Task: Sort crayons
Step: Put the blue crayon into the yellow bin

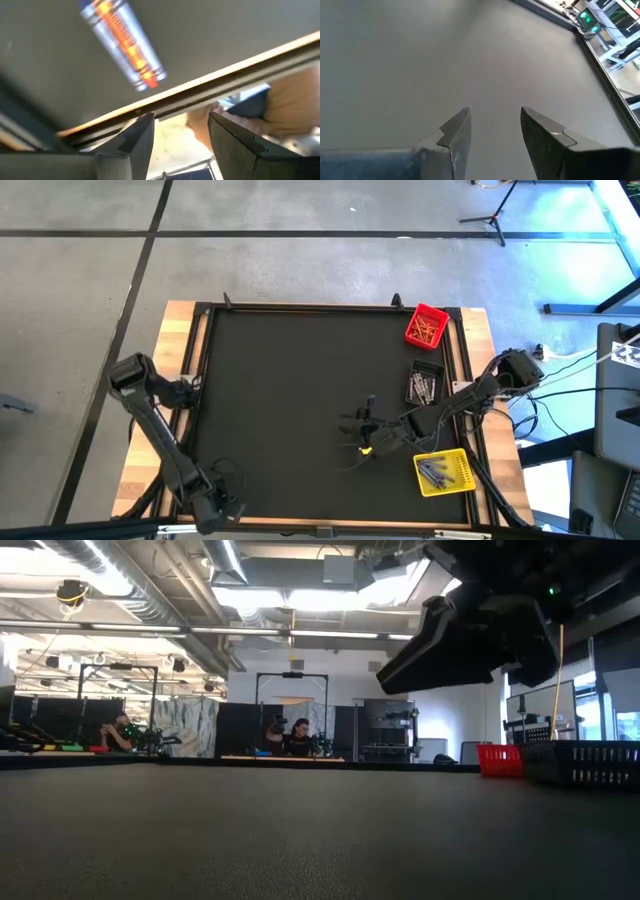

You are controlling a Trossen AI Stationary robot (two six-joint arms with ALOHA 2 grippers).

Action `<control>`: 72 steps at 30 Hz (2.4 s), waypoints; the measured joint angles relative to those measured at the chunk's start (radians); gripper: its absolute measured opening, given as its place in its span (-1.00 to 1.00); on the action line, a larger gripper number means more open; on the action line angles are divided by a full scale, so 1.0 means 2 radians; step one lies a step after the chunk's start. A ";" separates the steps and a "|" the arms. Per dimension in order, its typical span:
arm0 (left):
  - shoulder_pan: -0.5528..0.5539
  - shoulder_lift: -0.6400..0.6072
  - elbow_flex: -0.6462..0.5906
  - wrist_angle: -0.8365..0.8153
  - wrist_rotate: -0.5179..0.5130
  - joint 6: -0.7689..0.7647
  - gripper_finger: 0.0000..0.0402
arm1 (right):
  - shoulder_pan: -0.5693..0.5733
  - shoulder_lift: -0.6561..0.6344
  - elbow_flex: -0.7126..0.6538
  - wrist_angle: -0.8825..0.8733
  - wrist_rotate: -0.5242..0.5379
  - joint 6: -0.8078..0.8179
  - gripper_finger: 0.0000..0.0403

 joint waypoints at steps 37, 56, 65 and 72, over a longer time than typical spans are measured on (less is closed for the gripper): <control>-0.037 0.056 -0.007 -0.097 -0.007 -0.026 -0.12 | 0.000 0.001 0.000 0.009 -0.005 -0.003 -0.16; -0.043 0.055 -0.024 -0.081 -0.027 -0.027 -0.11 | 0.000 0.001 0.000 0.012 -0.005 -0.003 -0.16; -0.043 0.056 -0.039 -0.072 -0.022 -0.026 -0.11 | 0.000 0.001 0.000 0.013 -0.005 -0.003 -0.16; -0.042 0.056 -0.040 -0.059 -0.019 -0.021 -0.24 | 0.000 0.001 0.000 0.013 -0.005 -0.003 -0.16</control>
